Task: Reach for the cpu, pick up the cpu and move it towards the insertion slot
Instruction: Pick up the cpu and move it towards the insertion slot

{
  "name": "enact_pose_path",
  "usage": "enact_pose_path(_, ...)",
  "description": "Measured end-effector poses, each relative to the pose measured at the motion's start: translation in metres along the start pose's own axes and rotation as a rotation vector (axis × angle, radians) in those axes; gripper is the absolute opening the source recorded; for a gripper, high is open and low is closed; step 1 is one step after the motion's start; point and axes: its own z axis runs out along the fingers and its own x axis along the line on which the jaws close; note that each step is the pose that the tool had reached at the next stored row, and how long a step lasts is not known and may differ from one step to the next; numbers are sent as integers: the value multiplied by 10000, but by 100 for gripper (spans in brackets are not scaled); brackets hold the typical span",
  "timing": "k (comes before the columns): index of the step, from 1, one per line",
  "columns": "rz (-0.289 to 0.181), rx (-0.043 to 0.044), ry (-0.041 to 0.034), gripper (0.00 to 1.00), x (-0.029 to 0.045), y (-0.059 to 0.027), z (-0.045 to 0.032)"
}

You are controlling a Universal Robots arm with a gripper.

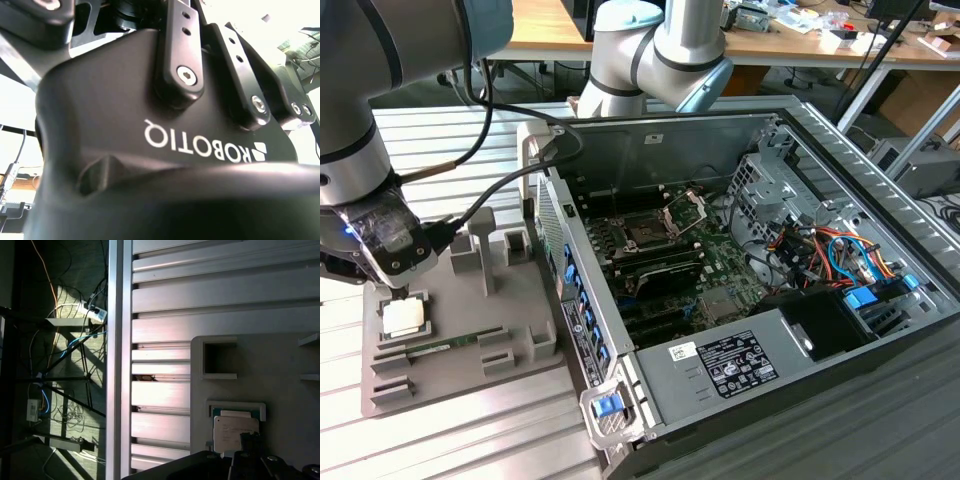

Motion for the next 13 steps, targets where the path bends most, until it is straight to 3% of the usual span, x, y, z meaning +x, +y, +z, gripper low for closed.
enact_pose_path(13,0,1,-3,11,0,-1,22)
